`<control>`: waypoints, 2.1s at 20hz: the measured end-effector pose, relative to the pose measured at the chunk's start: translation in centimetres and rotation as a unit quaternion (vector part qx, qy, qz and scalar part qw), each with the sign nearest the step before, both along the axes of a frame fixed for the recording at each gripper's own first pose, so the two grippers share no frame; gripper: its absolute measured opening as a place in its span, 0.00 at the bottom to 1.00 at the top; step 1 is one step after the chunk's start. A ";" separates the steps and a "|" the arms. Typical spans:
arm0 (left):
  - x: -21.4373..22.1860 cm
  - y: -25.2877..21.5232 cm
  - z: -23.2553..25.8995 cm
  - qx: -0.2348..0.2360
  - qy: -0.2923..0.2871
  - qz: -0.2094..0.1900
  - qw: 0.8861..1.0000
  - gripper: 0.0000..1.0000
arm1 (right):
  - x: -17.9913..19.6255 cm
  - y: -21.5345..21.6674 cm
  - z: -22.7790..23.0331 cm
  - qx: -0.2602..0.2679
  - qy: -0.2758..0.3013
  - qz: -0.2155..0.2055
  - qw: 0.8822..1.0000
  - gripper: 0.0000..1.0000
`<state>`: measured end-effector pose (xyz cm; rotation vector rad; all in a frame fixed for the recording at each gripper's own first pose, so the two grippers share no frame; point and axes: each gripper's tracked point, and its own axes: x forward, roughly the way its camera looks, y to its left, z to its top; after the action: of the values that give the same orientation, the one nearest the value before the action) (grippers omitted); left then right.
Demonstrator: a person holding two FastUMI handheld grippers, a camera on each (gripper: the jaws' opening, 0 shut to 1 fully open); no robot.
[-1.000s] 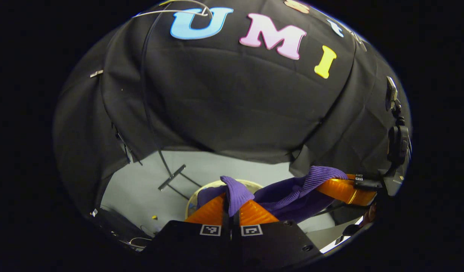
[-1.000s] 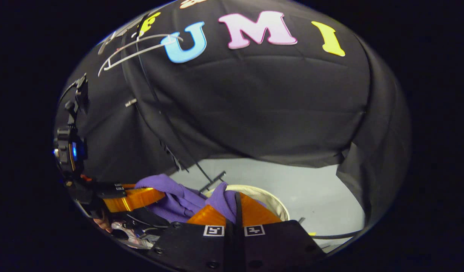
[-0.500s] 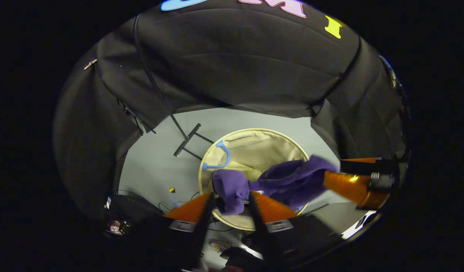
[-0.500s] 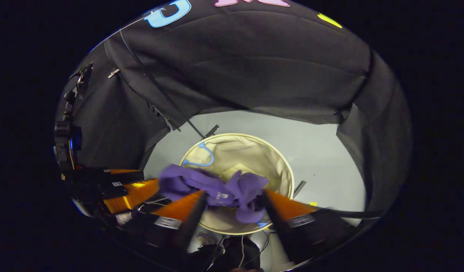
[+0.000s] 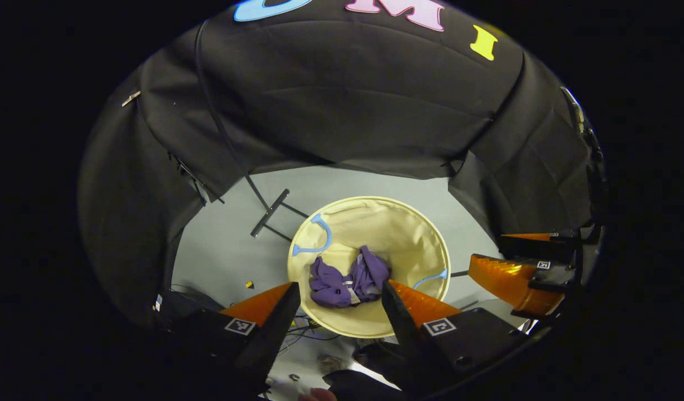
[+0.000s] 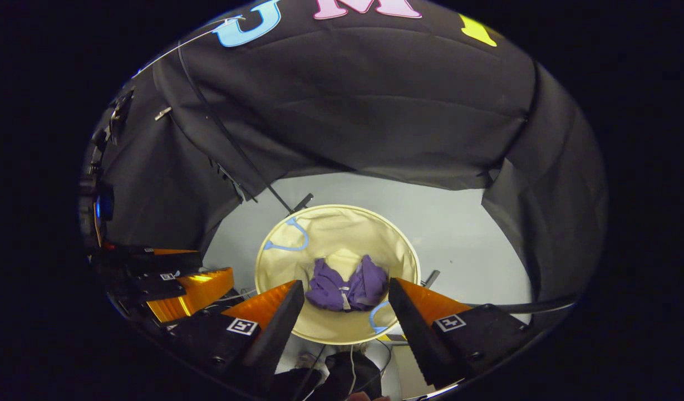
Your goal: Grasp the clothes on the hanger with both hands and then place them into the laundry hamper below.
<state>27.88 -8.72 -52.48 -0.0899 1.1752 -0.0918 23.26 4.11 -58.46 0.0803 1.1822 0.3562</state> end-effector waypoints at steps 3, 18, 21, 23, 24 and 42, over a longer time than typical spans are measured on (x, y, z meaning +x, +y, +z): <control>0.2 -0.1 1.3 -0.004 -0.026 -0.010 1.000 0.93 | -0.1 -0.4 3.4 -0.007 -0.036 -0.019 0.999 0.99; 6.4 1.1 13.3 -0.001 -0.316 0.006 0.949 0.93 | -3.2 -1.0 29.3 -0.002 -0.261 -0.109 0.959 0.99; 6.3 1.4 14.7 -0.005 -0.348 0.005 0.938 0.93 | -4.6 -1.2 33.8 -0.005 -0.302 -0.113 0.946 0.99; 6.6 1.5 15.3 -0.011 -0.365 0.006 0.931 0.93 | -5.5 -1.1 36.4 -0.006 -0.328 -0.115 0.938 0.99; 6.7 1.5 15.6 -0.014 -0.374 0.007 0.927 0.93 | -5.9 -1.1 37.7 -0.007 -0.340 -0.114 0.933 0.99; 6.7 2.4 25.3 -0.029 -0.506 0.027 0.861 0.89 | -9.6 -0.5 54.7 0.001 -0.503 -0.116 0.857 1.00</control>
<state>34.62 -6.30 -27.15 -0.1073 0.1090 -0.1053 13.70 3.65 -3.73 0.0277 0.1215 0.1367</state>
